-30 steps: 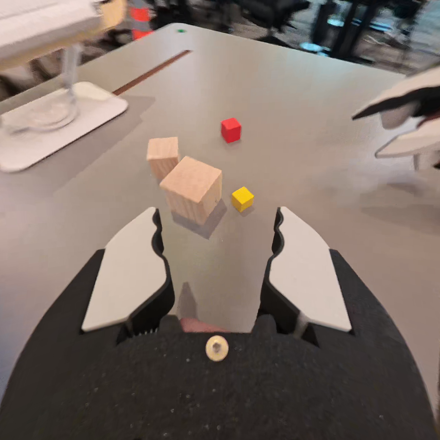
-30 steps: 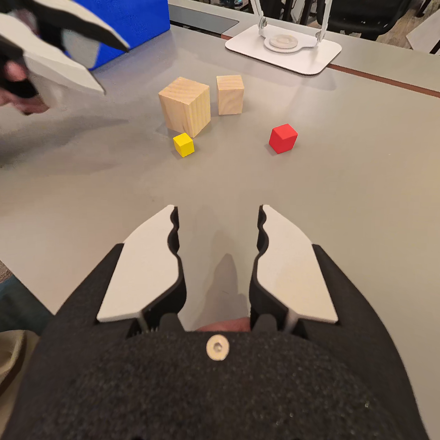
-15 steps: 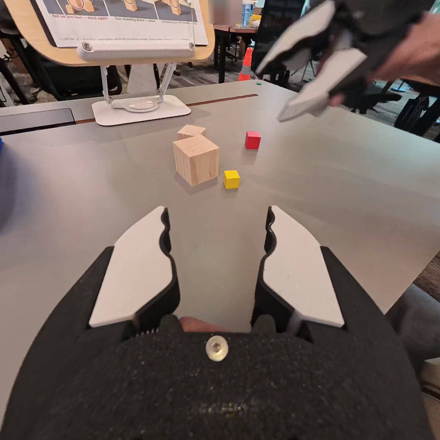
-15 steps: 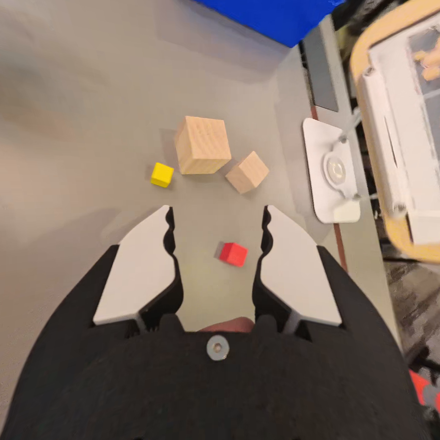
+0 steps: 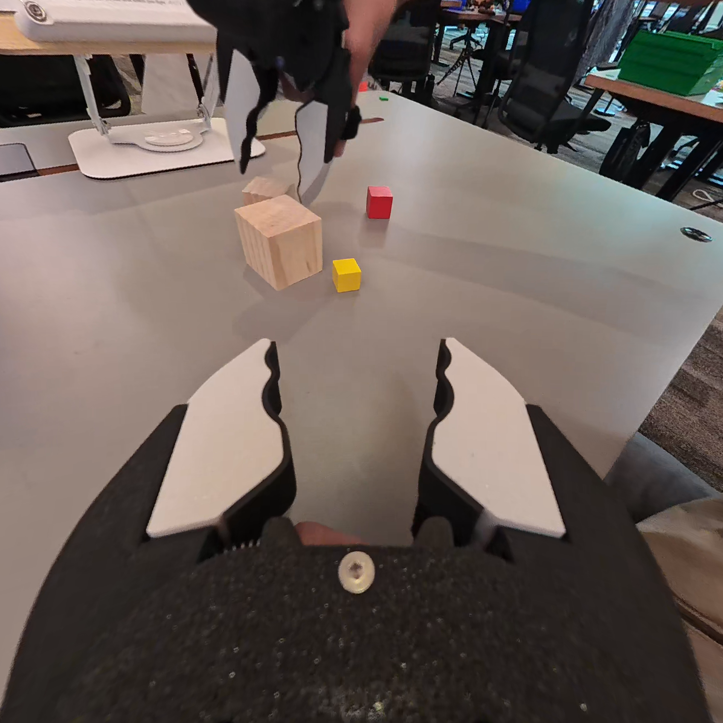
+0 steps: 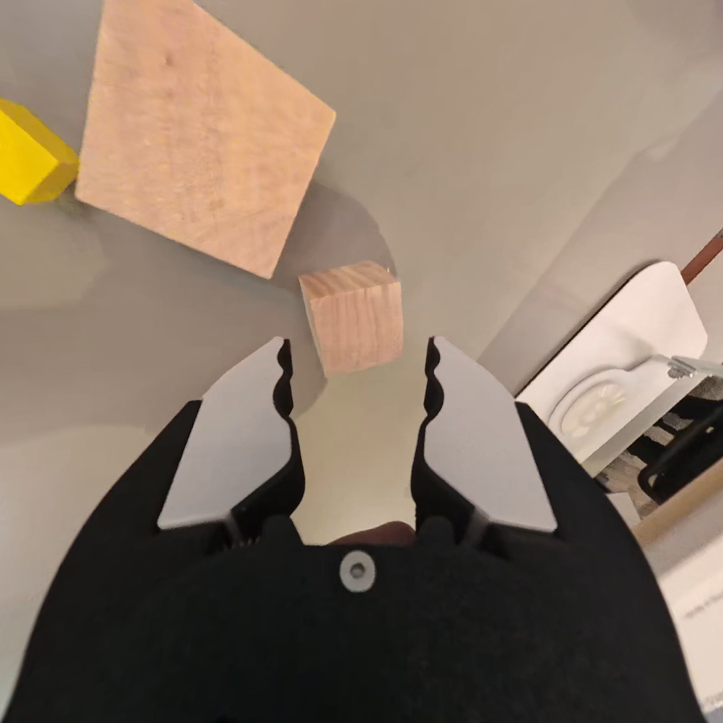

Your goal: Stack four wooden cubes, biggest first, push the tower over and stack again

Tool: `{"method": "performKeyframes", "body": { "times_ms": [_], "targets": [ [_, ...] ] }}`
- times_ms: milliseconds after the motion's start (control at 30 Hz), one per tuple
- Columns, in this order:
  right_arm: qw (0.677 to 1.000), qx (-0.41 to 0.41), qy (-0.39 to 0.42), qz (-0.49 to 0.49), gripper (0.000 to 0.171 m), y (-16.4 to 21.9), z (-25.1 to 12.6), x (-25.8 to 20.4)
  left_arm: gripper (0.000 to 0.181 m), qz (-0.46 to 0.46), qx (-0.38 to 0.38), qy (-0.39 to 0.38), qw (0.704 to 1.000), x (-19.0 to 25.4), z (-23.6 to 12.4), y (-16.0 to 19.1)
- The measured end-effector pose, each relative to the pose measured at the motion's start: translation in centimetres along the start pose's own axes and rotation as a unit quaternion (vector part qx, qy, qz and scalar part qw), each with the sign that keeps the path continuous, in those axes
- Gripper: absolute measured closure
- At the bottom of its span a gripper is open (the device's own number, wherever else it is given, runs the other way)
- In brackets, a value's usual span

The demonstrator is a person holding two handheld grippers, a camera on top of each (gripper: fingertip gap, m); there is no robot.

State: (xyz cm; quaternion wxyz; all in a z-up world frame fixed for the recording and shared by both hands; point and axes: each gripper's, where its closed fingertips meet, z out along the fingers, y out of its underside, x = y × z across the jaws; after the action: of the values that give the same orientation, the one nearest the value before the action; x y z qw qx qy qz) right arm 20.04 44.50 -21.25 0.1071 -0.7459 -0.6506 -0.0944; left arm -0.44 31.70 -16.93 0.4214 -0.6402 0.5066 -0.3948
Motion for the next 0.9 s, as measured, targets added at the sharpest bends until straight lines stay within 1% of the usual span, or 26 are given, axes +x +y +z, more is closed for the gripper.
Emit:
{"method": "performKeyframes", "body": {
  "times_ms": [133, 167, 200, 233, 333, 433, 533, 633, 700, 800, 900],
  "targets": [
    [1.000, 0.001, -0.021, -0.006, 0.107, -0.6, 1.2, 0.0, 0.105, -0.002, -0.017, 0.004, 1.000, 0.1, 0.4, 0.4],
    [1.000, -0.003, -0.030, -0.008, 0.111, -0.5, 1.6, -0.3, 0.105, -0.003, -0.018, 0.006, 1.000, 0.1, 0.4, 0.4],
    [0.999, -0.008, -0.040, -0.010, 0.120, -0.3, 1.9, -0.6, 0.105, -0.005, -0.017, 0.008, 1.000, 0.1, 0.4, 0.4],
    [0.999, -0.009, -0.043, -0.009, 0.123, -0.3, 2.2, -0.8, 0.105, -0.008, -0.015, 0.008, 1.000, 0.0, 0.3, 0.4],
    [0.999, -0.008, -0.042, 0.018, 0.124, 0.0, 2.1, -0.8, 0.105, -0.016, -0.009, 0.012, 1.000, -0.1, 0.2, 0.2],
    [0.998, -0.003, -0.021, 0.063, 0.124, 0.4, 0.5, -0.3, 0.107, -0.021, -0.003, 0.012, 1.000, -0.2, 0.0, 0.1],
    [0.992, -0.002, 0.004, 0.124, 0.124, 0.0, -2.8, 0.3, 0.108, -0.020, -0.004, 0.012, 1.000, -0.2, 0.0, 0.1],
    [0.986, 0.013, 0.006, 0.166, 0.124, -2.2, -6.2, -0.2, 0.109, -0.009, -0.005, 0.008, 1.000, 0.0, 0.1, 0.1],
    [0.983, 0.017, -0.007, 0.185, 0.124, -4.0, -7.6, -1.0, 0.109, -0.002, -0.004, 0.004, 1.000, 0.1, 0.0, 0.1],
    [0.975, 0.009, -0.029, 0.222, 0.124, -6.0, -7.7, -2.2, 0.111, -0.010, 0.005, 0.001, 1.000, 0.3, -0.4, -0.1],
    [0.968, -0.010, -0.052, 0.244, 0.124, -6.9, -6.6, -3.0, 0.113, -0.019, 0.021, 0.011, 1.000, 0.9, -1.0, -0.5]
  ]
}}
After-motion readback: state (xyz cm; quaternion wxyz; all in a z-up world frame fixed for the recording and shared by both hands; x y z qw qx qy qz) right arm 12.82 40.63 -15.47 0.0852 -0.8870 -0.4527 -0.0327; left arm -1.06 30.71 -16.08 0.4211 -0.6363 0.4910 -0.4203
